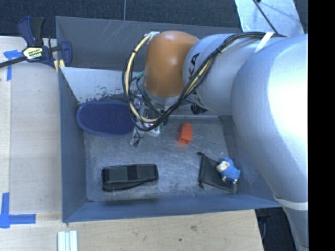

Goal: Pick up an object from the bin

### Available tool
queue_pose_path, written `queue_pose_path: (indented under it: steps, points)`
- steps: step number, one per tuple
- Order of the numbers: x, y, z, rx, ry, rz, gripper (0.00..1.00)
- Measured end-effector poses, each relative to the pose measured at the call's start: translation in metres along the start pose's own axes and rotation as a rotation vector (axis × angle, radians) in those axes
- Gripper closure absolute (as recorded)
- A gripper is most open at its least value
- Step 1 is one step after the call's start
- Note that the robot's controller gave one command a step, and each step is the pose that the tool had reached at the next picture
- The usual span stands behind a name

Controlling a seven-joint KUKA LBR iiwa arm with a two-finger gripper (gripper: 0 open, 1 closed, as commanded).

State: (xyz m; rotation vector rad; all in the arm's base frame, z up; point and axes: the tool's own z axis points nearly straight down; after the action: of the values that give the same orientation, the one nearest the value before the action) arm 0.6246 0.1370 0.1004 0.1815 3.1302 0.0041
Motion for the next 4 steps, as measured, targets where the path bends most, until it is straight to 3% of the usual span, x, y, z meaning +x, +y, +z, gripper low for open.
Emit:
queue_pose_path:
  steps: [1, 2, 3, 4]
  points:
    - [-0.001, -0.009, 0.031, 0.003, 0.006, -0.106, 0.00]
    - [-0.001, 0.024, 0.030, -0.001, 0.001, -0.737, 0.00]
    - [-0.001, 0.023, 0.030, 0.000, 0.001, -0.732, 1.00]
    - [-0.004, 0.023, -0.025, 0.000, -0.004, -0.728, 1.00]
